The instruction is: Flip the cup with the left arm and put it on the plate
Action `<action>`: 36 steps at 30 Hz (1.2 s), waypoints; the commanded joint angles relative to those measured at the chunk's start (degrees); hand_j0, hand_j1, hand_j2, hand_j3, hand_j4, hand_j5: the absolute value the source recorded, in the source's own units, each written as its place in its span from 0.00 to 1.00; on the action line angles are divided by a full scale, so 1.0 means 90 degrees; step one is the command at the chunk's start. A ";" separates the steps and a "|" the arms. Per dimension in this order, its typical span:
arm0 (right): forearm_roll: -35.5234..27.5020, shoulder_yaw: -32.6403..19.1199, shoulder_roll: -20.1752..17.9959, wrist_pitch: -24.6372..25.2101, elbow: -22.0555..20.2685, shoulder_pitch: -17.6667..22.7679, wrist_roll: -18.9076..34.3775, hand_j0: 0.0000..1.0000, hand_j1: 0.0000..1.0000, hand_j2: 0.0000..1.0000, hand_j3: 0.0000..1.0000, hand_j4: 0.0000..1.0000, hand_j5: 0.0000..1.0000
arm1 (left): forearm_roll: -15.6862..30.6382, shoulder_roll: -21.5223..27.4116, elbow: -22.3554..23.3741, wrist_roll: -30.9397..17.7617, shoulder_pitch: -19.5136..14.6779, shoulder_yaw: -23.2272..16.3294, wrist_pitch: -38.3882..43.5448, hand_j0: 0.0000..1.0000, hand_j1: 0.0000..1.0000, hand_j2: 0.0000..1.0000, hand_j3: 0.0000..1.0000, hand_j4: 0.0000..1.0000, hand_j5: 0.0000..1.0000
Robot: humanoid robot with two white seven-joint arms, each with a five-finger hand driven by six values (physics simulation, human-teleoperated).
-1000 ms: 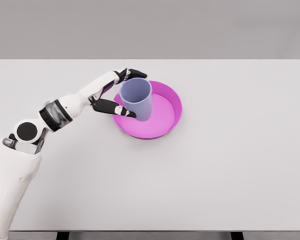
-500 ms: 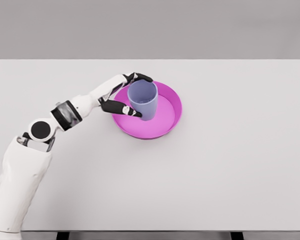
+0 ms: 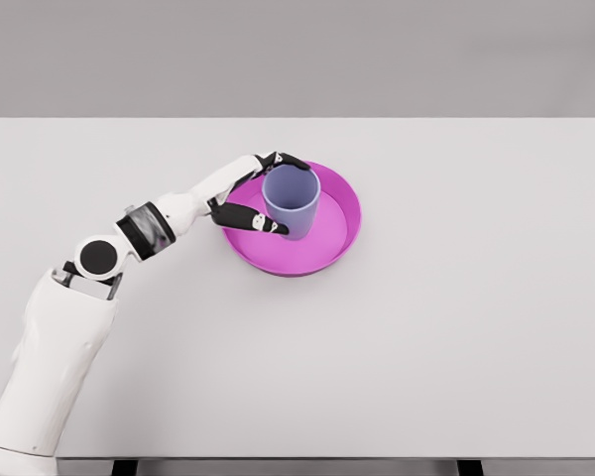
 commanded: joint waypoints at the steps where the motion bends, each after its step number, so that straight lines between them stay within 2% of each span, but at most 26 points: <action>1: 0.0000 -0.0002 0.0000 0.0000 0.0000 0.0000 0.0001 1.00 1.00 1.00 1.00 1.00 1.00 | 0.0023 -0.0033 0.0037 0.0002 0.0000 0.0009 0.0004 0.75 0.75 0.75 0.75 0.75 0.75; 4: 0.0000 0.0008 0.0000 0.0000 0.0000 0.0000 0.0001 1.00 1.00 1.00 1.00 1.00 1.00 | -0.0006 -0.0073 0.0037 0.0002 0.0000 0.0018 0.0004 0.76 0.76 0.76 0.76 0.76 0.76; 5: 0.0000 0.0008 0.0000 0.0000 0.0000 0.0000 0.0001 1.00 1.00 1.00 1.00 1.00 1.00 | -0.0191 -0.0082 0.0037 0.0002 0.0010 0.0018 0.0014 0.80 0.80 0.80 0.80 0.80 0.80; 6: 0.0000 0.0008 0.0000 0.0000 0.0000 0.0000 0.0001 1.00 1.00 1.00 1.00 1.00 1.00 | -0.0397 -0.0102 0.0037 0.0002 0.0010 0.0028 0.0014 0.89 0.89 0.89 0.89 0.89 0.89; 8: 0.0000 0.0008 0.0000 0.0000 0.0000 0.0000 0.0001 1.00 1.00 1.00 1.00 1.00 1.00 | -0.0465 -0.0151 0.0037 0.0002 0.0010 0.0057 0.0014 1.00 1.00 1.00 1.00 1.00 1.00; 20: 0.0000 -0.0002 0.0000 0.0000 0.0000 0.0000 0.0001 1.00 1.00 1.00 1.00 1.00 1.00 | -0.0446 -0.0141 0.0028 0.0002 0.0029 0.0067 0.0014 1.00 1.00 1.00 1.00 1.00 1.00; 28: 0.0000 0.0008 0.0000 0.0000 0.0000 0.0000 0.0001 1.00 1.00 1.00 1.00 1.00 1.00 | -0.0465 -0.0063 0.0047 0.0002 0.0010 0.0380 0.0024 1.00 1.00 1.00 1.00 1.00 1.00; 32: 0.0000 0.0008 0.0000 0.0000 0.0000 0.0000 0.0001 1.00 1.00 1.00 1.00 1.00 1.00 | -0.0446 0.0259 0.0037 0.0002 0.0098 0.0848 0.0014 1.00 1.00 1.00 1.00 1.00 1.00; 34: 0.0000 0.0008 0.0000 0.0000 0.0000 0.0000 0.0001 1.00 1.00 1.00 1.00 1.00 1.00 | -0.0368 0.0640 0.0037 0.0002 0.0205 0.1180 0.0014 1.00 1.00 1.00 1.00 1.00 1.00; 36: 0.0000 0.0008 0.0000 0.0000 0.0000 0.0000 0.0001 1.00 1.00 1.00 1.00 1.00 1.00 | -0.0358 0.0894 0.0037 0.0002 0.0234 0.1327 0.0014 1.00 1.00 1.00 1.00 1.00 1.00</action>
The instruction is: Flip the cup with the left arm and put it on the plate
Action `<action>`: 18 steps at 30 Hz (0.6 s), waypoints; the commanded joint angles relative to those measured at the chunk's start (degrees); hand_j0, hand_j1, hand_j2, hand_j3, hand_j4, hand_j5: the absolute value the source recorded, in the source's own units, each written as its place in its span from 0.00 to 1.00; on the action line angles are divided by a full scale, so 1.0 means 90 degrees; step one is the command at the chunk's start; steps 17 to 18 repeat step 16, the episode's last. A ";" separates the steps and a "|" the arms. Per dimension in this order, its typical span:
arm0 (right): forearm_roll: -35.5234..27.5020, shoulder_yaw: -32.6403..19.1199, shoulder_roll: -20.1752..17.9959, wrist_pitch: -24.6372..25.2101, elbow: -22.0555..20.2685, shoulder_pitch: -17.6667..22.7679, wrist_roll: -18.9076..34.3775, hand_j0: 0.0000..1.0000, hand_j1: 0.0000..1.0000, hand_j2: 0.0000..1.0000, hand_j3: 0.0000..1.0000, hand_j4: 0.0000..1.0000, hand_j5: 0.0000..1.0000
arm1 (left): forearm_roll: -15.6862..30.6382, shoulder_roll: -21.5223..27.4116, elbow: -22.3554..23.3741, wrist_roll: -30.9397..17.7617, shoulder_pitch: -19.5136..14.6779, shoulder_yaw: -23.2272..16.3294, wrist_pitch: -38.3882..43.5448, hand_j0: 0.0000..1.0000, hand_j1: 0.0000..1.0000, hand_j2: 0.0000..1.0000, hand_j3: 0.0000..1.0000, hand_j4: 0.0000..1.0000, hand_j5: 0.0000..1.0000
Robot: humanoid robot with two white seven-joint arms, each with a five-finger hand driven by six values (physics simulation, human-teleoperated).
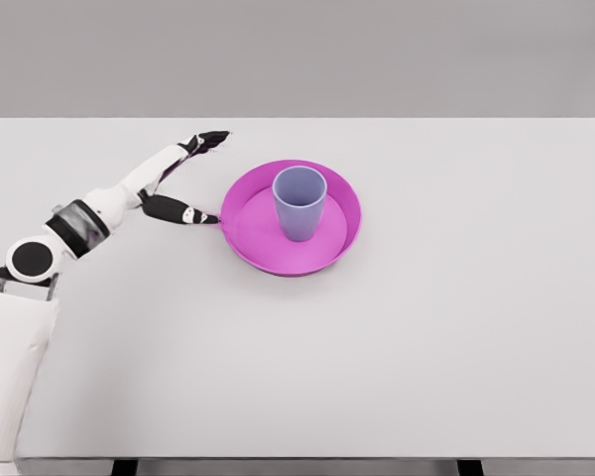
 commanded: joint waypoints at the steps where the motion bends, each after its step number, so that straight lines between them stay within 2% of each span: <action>1: 0.0000 -0.0004 0.0000 0.0000 0.0000 0.0000 0.0001 1.00 1.00 1.00 1.00 1.00 1.00 | 0.0068 0.0387 -0.0012 0.0002 0.0010 0.0296 -0.0004 1.00 1.00 1.00 1.00 1.00 1.00; 5: 0.0000 -0.0004 0.0000 0.0000 0.0000 0.0000 0.0001 1.00 1.00 1.00 1.00 1.00 1.00 | 0.0068 0.0710 -0.0002 0.0002 0.0225 0.0745 -0.0004 1.00 1.00 1.00 1.00 1.00 1.00; 18: 0.0000 0.0006 0.0000 0.0000 0.0000 0.0000 -0.0009 1.00 1.00 1.00 1.00 1.00 1.00 | 0.0068 0.0837 -0.0002 0.0002 0.0234 0.0745 0.0006 1.00 1.00 1.00 1.00 1.00 1.00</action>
